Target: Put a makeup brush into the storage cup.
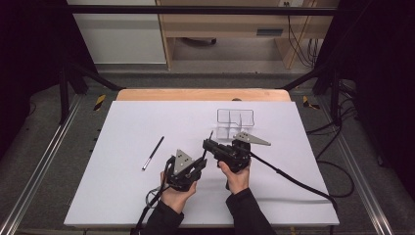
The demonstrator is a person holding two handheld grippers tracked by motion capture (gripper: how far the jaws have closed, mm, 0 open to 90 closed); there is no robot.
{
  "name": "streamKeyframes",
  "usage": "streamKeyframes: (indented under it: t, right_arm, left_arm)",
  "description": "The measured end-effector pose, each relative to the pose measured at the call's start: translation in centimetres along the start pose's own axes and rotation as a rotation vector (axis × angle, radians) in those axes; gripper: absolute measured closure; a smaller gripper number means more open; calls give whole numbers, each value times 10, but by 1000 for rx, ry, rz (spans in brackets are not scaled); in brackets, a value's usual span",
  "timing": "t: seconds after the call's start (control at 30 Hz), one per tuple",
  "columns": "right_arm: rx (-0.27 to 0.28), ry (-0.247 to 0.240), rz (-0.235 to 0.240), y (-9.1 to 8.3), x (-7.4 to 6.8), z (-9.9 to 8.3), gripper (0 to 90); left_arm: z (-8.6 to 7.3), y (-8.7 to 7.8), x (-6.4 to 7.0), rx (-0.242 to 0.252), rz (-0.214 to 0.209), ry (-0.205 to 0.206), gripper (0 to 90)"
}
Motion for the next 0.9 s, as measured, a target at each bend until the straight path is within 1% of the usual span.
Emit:
streamKeyframes:
  t: [0.17,0.27,0.33,0.37,0.4,0.47,0.5,0.57,0.63,0.7,0.8,0.9]
  right_arm:
    - [5,-2,18,-1,-1,1,831]
    - [13,-6,31,-2,-2,1,836]
    - [16,-10,37,-3,-2,1,837]
    - [17,-12,39,-3,-3,2,837]
    - [18,-15,41,-4,-3,2,838]
    - [20,-20,42,-4,-3,2,838]
    - [19,-24,42,-5,-3,3,838]
    - [19,-30,39,-5,-3,3,838]
    - [19,-38,36,-6,-3,3,838]
    - [23,-46,36,-7,-3,4,838]
    - [24,-54,33,-8,-3,6,838]
    - [27,-61,32,-10,-2,7,838]
  left_arm:
    - [0,0,0,-2,-10,0,829]
    - [1,-1,0,-8,-26,1,826]
    - [2,-2,0,-15,-33,16,818]
    - [3,-2,1,-17,-44,22,813]
    - [3,-3,1,-23,-55,35,793]
    - [4,-4,1,-24,-56,54,759]
    - [4,-4,2,-26,-64,57,731]
    - [6,-6,2,-28,-60,78,687]
    - [7,-8,3,-34,-66,97,623]
    - [8,-10,3,-31,-59,116,586]
    - [11,-13,2,-37,-69,125,518]
    - [13,-16,1,-43,-73,139,475]
Point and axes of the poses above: each handheld gripper's, and its own axes: y roughly forward along the jaws, z roughly out of its top, x roughly to its right, the point moved 2 cm from there along y, roughly forward along the jaws, and after that the axes turned 15 degrees about -y, right-handed, at the moved point
